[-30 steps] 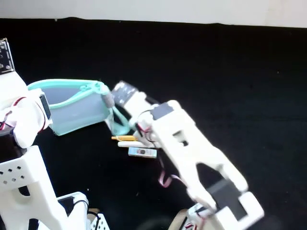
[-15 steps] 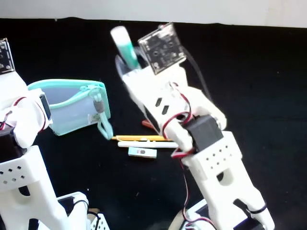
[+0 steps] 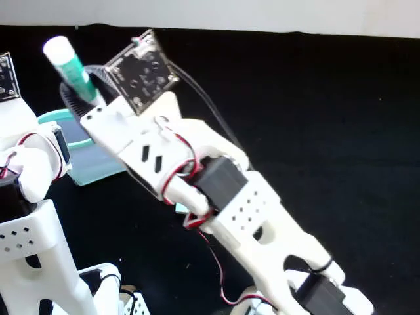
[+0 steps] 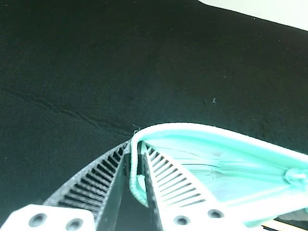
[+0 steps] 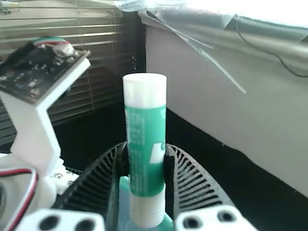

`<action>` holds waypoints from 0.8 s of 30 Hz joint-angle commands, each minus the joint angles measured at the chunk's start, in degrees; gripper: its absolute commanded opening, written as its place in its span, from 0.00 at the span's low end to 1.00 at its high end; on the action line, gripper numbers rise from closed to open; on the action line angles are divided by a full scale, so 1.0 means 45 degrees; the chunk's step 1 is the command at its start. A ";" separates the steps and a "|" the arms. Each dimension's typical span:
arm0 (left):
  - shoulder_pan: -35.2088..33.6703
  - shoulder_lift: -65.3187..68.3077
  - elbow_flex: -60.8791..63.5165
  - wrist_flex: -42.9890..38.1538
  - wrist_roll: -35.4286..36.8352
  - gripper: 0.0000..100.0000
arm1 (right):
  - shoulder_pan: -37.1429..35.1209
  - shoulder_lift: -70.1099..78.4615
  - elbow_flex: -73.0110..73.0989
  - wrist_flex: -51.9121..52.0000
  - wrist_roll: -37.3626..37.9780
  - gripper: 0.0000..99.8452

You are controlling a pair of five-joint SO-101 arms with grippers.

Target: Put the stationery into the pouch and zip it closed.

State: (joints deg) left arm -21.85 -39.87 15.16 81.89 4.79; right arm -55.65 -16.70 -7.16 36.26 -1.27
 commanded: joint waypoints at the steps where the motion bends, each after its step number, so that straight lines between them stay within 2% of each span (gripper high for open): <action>1: -0.0068 0.0283 0.0088 0.0254 -0.0059 0.01 | -0.0088 0.0381 -0.0342 -0.0322 -0.0547 0.01; 10: -0.0068 0.0264 0.0068 0.0215 -0.0059 0.01 | 0.0088 0.1182 0.2823 -0.3526 -0.0547 0.01; 24: -0.0068 0.0264 0.0068 0.0156 -0.0059 0.01 | 0.0029 0.1182 0.4601 -0.3995 -0.0508 0.01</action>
State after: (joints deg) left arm -21.85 -39.87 15.16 81.89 4.79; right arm -55.82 -11.69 13.05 18.42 -3.30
